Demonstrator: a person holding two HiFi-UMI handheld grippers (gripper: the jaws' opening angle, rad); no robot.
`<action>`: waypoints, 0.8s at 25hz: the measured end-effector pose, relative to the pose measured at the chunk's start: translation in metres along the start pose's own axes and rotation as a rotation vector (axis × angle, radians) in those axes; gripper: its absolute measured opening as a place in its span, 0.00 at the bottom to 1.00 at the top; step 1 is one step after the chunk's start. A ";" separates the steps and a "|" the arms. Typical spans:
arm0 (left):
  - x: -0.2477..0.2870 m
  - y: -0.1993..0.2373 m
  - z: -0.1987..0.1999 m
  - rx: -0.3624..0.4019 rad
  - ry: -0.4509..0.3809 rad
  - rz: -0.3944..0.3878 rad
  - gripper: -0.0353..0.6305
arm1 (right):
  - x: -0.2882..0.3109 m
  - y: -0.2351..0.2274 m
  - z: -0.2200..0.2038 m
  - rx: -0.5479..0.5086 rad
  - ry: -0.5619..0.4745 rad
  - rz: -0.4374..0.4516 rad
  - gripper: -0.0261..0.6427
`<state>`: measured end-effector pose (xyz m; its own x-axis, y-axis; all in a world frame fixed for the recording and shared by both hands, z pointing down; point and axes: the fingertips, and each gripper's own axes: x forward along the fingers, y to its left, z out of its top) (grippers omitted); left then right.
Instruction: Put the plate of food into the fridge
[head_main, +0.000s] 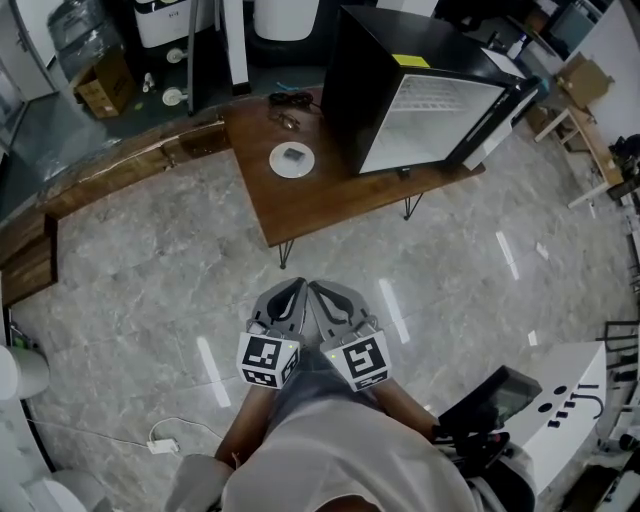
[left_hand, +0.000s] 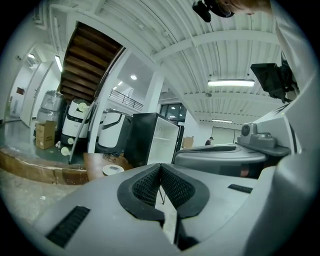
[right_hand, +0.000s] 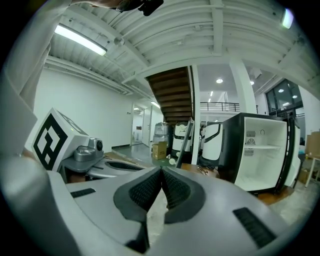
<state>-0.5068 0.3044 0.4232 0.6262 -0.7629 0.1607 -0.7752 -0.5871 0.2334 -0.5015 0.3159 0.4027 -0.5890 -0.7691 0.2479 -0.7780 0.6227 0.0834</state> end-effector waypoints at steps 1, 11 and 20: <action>0.002 0.002 -0.002 -0.007 0.001 0.002 0.08 | 0.002 0.000 -0.002 0.019 0.010 0.003 0.07; 0.061 0.045 0.004 0.028 0.019 0.037 0.08 | 0.057 -0.047 -0.012 0.133 -0.002 0.037 0.07; 0.177 0.118 0.042 0.062 0.048 0.014 0.08 | 0.158 -0.146 0.009 0.216 -0.015 0.084 0.06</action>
<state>-0.4911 0.0882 0.4388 0.6177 -0.7579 0.2100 -0.7864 -0.5935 0.1711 -0.4835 0.1023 0.4207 -0.6554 -0.7191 0.2309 -0.7540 0.6406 -0.1454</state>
